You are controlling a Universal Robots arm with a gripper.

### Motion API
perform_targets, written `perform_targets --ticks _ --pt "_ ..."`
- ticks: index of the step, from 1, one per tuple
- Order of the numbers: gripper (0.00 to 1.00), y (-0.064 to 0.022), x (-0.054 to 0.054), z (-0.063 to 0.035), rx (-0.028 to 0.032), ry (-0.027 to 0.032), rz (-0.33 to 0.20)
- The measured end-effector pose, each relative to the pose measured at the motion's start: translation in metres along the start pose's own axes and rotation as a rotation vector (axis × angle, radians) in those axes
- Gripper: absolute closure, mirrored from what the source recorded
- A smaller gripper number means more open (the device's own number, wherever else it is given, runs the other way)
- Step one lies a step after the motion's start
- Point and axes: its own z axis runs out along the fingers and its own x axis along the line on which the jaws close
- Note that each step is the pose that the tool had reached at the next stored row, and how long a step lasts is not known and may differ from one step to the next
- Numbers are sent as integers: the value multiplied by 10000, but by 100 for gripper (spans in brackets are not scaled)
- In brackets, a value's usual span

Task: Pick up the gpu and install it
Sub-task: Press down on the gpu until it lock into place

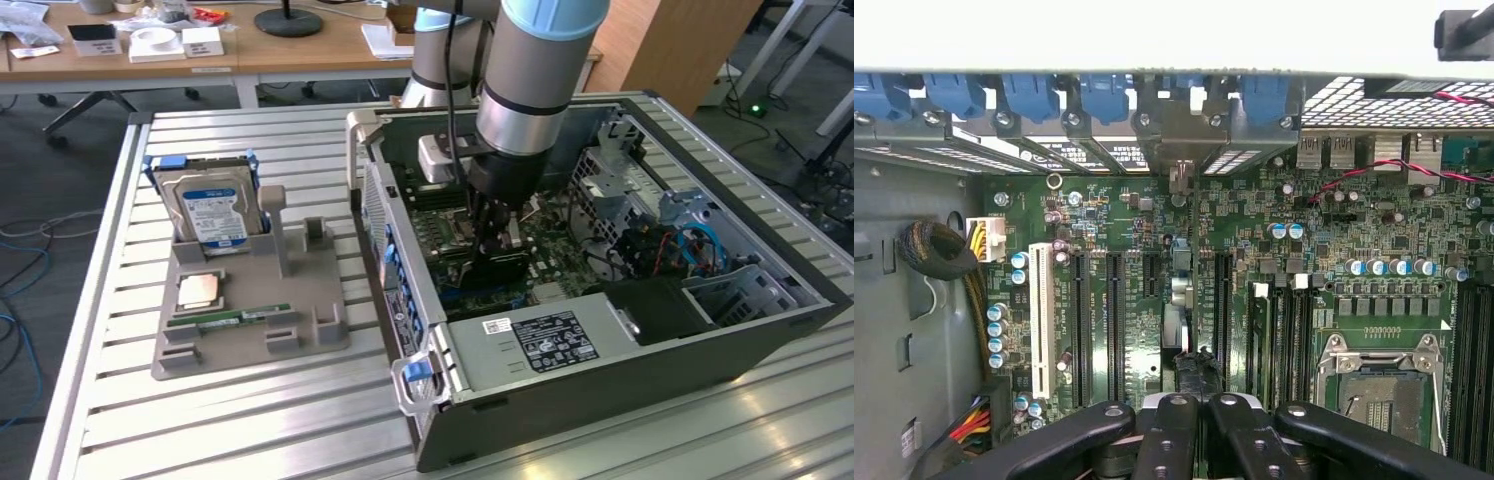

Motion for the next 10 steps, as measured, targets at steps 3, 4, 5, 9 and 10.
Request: perform_targets --ticks 3,4,5,9,10 --pt "89 0 5 0 0 0 1" --pt "89 0 5 0 0 0 1" --pt "89 0 5 0 0 0 1" --pt "89 0 6 0 0 1 0" --pt "89 0 7 0 0 0 0"
